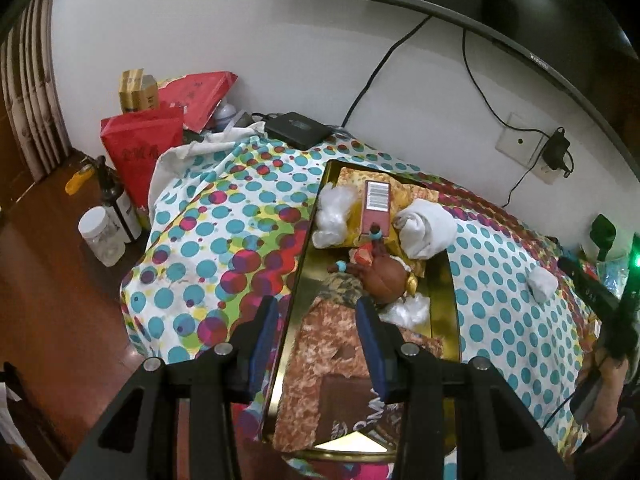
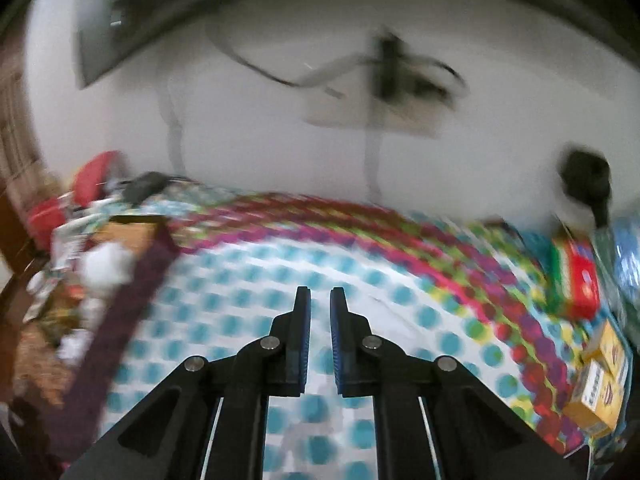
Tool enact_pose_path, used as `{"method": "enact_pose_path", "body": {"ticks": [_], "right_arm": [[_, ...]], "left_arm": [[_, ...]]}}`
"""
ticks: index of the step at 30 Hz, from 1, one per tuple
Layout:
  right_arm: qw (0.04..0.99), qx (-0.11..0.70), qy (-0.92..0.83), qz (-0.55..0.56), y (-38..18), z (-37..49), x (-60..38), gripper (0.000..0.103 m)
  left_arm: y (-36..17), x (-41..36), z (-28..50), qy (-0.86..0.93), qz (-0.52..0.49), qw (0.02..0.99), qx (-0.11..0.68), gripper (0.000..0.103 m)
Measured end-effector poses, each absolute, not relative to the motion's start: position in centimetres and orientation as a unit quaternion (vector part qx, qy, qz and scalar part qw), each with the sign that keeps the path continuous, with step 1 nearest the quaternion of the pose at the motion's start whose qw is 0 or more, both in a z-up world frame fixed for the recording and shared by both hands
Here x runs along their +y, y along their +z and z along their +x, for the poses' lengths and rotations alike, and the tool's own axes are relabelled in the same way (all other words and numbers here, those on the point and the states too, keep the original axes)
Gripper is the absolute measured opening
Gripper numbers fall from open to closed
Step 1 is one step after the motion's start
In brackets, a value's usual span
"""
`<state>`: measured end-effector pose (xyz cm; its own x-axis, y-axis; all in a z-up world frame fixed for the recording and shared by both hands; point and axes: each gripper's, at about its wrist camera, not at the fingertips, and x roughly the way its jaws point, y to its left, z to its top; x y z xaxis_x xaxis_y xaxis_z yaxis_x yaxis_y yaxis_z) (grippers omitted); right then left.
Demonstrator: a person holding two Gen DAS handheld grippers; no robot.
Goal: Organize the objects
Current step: 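Carry the white sock roll with the right gripper into the tray and release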
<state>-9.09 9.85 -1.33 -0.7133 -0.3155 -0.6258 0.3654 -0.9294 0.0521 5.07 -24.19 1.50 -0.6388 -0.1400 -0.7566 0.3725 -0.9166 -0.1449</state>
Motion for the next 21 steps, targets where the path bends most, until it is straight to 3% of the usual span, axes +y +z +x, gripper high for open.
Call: {"method": "enact_pose_path", "body": {"ticks": [7, 9, 10, 11, 21], "right_arm": [[0.211, 0.074, -0.915, 0.335, -1.6, -7.0, 5.7, 0.010], [0.185, 0.057, -0.918, 0.347, -2.4, -7.7, 7.1, 0.031], [0.185, 0.040, -0.914, 0.358, -2.8, -8.2, 7.9, 0.066], [0.164, 0.024, -0.918, 0.359, -3.2, -8.6, 9.3, 0.090], [0.078, 0.075, -0.919, 0.379, -6.5, -12.4, 12.2, 0.093]], "left_arm": [[1.4, -25.7, 7.0, -0.894, 0.389, 0.156, 0.160, 0.041], [1.2, -26.0, 7.2, -0.894, 0.389, 0.152, 0.163, 0.041], [1.0, -26.2, 7.2, -0.893, 0.389, 0.150, 0.167, 0.041], [0.9, -26.3, 7.2, -0.894, 0.388, 0.147, 0.169, 0.041], [-1.2, -25.0, 5.3, -0.888, 0.411, 0.123, 0.168, 0.041]]}}
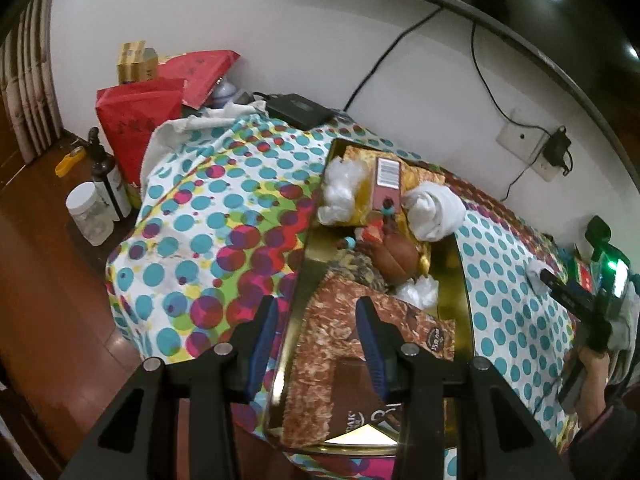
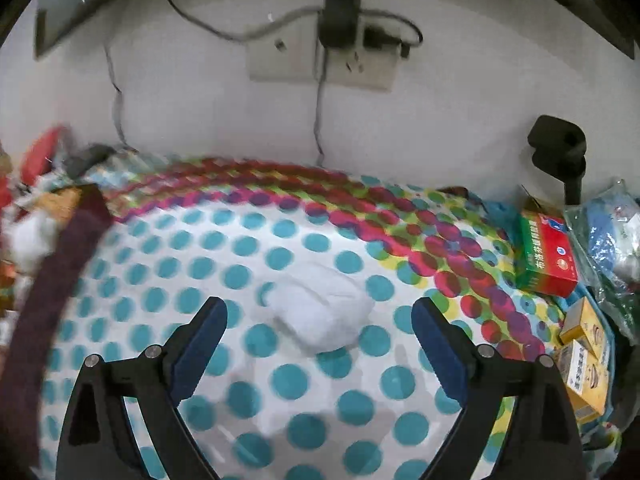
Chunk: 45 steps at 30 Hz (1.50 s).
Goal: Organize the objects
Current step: 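Carry the white sock roll with the right gripper into the tray and release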
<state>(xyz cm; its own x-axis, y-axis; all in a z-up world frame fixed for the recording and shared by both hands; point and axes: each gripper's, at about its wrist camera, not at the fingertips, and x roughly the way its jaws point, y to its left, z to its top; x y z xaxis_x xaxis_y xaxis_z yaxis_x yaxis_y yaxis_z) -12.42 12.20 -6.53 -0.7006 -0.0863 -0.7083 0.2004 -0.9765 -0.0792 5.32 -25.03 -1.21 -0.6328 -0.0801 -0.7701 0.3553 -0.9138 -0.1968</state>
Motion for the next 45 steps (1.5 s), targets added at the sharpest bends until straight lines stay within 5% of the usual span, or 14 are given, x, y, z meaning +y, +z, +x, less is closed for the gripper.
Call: {"method": "enact_pose_path", "body": {"ticks": [4, 7, 16, 30, 45], "right_arm": [[0.066, 0.089, -0.910, 0.399, -8.1, -14.7, 12.0, 0.093], [0.075, 0.085, -0.905, 0.410, -8.8, -15.6, 12.0, 0.057], [0.122, 0.064, -0.907, 0.397, -7.0, -13.2, 10.8, 0.056], [0.343, 0.074, -0.868, 0.352, -1.0, -2.2, -5.1, 0.056], [0.359, 0.113, -0.841, 0.388, -4.5, 0.3, -11.1, 0.057]], "left_arm": [[-1.4, -24.5, 5.0, -0.888, 0.416, 0.124, 0.154, 0.041], [-1.3, -24.5, 4.8, -0.888, 0.415, 0.127, 0.151, 0.041], [-1.0, -23.7, 4.5, -0.891, 0.412, 0.122, 0.147, 0.041], [1.0, -25.7, 8.1, -0.896, 0.393, 0.143, 0.151, 0.041], [0.4, -27.7, 9.0, -0.891, 0.395, 0.153, 0.162, 0.041]]}}
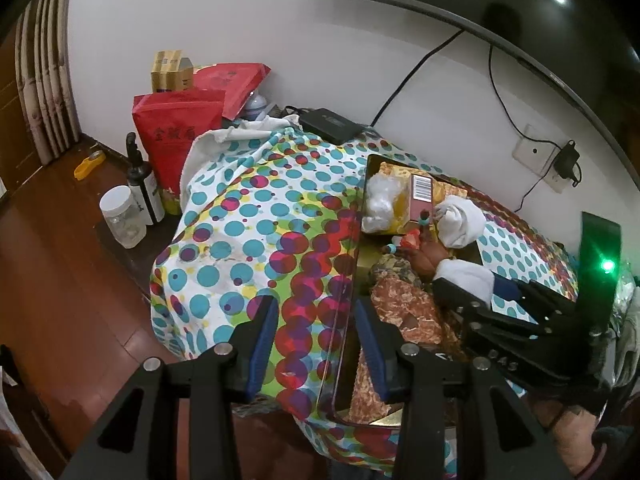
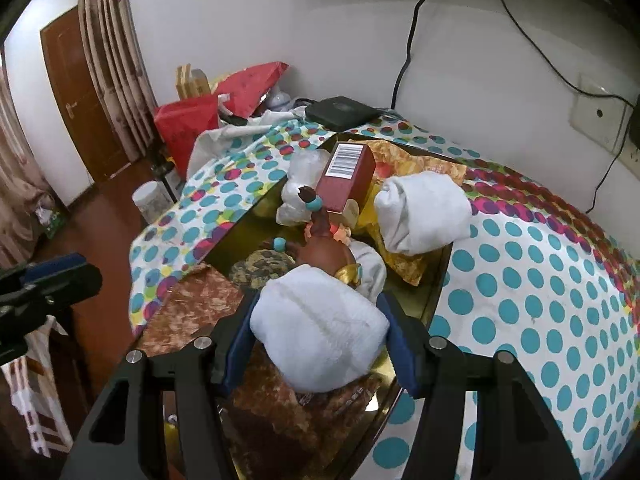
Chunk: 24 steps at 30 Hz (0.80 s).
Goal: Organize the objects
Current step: 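Carry the white sock roll with the right gripper into the tray and release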
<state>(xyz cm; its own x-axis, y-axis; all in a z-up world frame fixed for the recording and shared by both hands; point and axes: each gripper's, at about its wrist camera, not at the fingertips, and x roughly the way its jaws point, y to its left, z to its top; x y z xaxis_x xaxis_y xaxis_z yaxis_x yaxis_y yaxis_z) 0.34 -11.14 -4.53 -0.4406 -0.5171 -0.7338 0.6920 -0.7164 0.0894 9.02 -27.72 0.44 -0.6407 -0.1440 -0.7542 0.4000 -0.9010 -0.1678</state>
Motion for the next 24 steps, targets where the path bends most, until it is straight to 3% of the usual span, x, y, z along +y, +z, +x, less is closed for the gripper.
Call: {"method": "enact_pose_path", "body": {"ticks": [11, 14, 24], "right_arm": [[0.351, 0.106, -0.842, 0.395, -4.7, 0.3, -11.0, 0.062], [0.345, 0.098, -0.846, 0.396, -4.0, 0.6, -10.6, 0.074], [0.297, 0.119, -0.878, 0.357, 0.5, 3.6, -7.6, 0.101]], "left_arm": [[0.9, -26.1, 8.1, -0.892, 0.404, 0.144, 0.143, 0.041], [1.0, -25.7, 8.1, -0.892, 0.405, 0.150, 0.136, 0.041], [2.1, -23.7, 8.0, -0.891, 0.411, 0.149, 0.123, 0.041]]}}
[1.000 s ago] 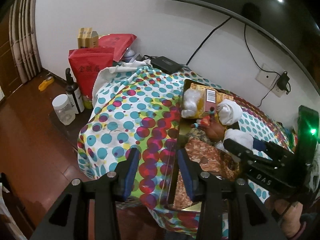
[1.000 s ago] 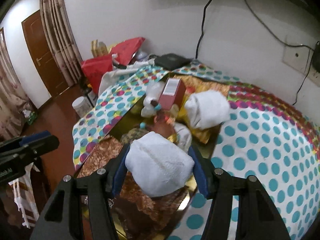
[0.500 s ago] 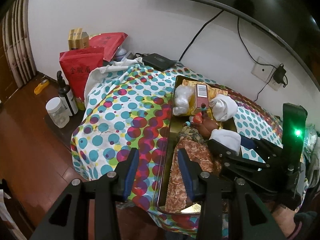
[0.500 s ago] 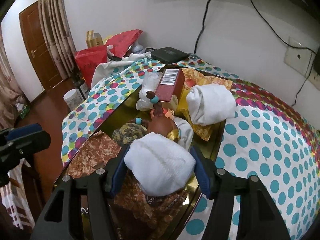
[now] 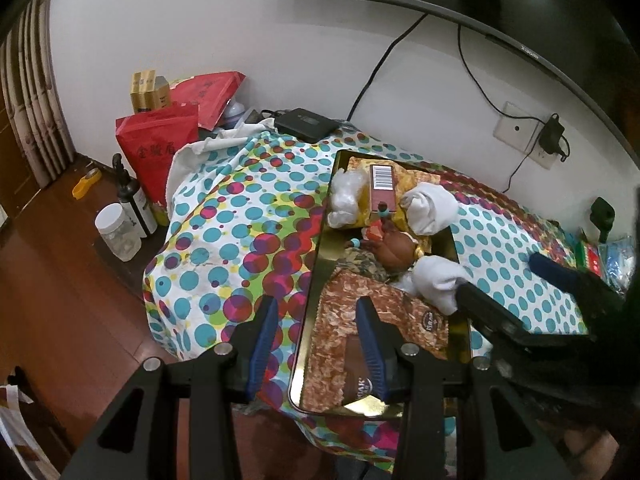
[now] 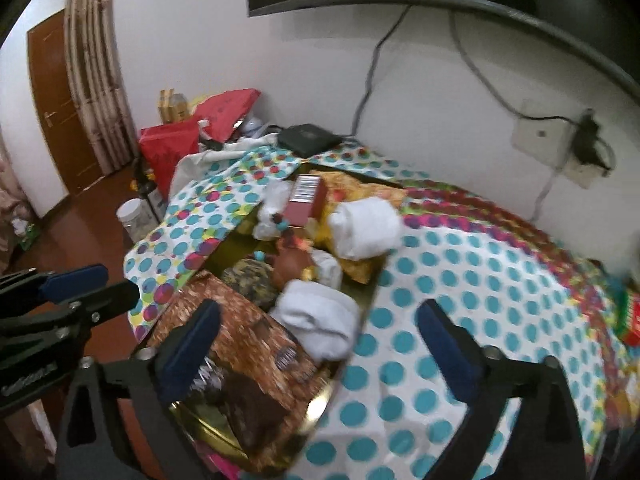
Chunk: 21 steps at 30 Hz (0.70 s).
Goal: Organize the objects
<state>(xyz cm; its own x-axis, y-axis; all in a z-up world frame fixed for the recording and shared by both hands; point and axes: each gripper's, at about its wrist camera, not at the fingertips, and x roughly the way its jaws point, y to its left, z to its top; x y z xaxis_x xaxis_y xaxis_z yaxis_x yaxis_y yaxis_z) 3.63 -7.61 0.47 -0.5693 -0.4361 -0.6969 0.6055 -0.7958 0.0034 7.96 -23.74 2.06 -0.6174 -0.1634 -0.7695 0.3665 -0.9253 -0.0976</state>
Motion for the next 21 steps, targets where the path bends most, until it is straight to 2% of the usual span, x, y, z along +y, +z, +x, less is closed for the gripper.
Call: {"method": "enact_pose_path", "body": {"ticks": [7, 8, 10, 21], "right_arm": [[0.277, 0.129, -0.871, 0.385, 1.5, 5.9, -4.5, 0.103], [0.283, 0.123, -0.866, 0.394, 1.4, 6.1, -4.0, 0.103], [0.280, 0.115, -0.867, 0.396, 1.6, 7.0, -2.9, 0.103], [0.283, 0.101, -0.868, 0.396, 2.3, 8.8, 0.0, 0.103]], "left_arm": [[2.4, -22.0, 7.5, -0.889, 0.419, 0.141, 0.120, 0.042], [2.5, -21.7, 7.5, -0.889, 0.420, 0.139, 0.118, 0.044], [2.8, -21.0, 7.5, -0.892, 0.417, 0.136, 0.112, 0.056], [4.5, -17.1, 7.2, -0.905, 0.400, 0.130, 0.065, 0.057]]}}
